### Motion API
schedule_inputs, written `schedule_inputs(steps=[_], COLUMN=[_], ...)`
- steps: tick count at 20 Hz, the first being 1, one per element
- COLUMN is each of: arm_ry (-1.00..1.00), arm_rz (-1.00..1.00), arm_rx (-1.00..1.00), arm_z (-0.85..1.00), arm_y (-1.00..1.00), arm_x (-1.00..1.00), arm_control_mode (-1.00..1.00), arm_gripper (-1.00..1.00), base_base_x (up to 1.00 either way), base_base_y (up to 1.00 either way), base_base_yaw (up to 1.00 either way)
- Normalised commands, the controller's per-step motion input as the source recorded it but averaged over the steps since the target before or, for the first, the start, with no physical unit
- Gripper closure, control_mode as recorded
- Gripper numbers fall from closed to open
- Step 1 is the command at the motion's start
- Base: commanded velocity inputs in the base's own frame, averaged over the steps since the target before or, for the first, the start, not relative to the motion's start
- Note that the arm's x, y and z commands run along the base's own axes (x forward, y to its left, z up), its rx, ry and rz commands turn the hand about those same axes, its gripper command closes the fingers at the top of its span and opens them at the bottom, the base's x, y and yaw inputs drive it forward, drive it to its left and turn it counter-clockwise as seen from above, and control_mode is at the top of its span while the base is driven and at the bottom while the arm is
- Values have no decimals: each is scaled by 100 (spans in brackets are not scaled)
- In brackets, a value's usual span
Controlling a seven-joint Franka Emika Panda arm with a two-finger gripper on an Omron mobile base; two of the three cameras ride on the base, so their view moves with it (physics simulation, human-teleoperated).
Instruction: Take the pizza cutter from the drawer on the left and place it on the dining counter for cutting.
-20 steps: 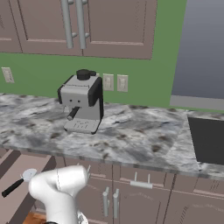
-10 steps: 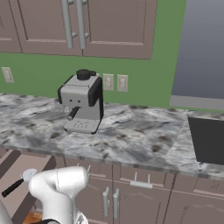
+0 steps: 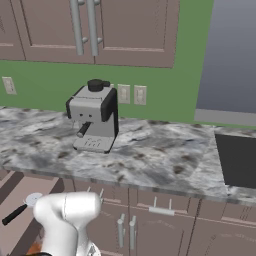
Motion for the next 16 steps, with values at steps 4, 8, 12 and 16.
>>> schedule_inputs(steps=[4,8,12,16], arm_ry=[40,45,12,0], arm_rz=[-46,-39,-34,-15], arm_rx=[7,12,0,0], arm_z=[-2,-12,-52,-48], arm_y=[-32,-29,0,0], arm_x=[0,-5,0,16], arm_control_mode=[-100,-100,-100,-100], arm_gripper=[-100,-100,-100,-100], base_base_x=[0,0,0,0], base_base_y=[0,0,0,0], base_base_yaw=[0,0,0,0])
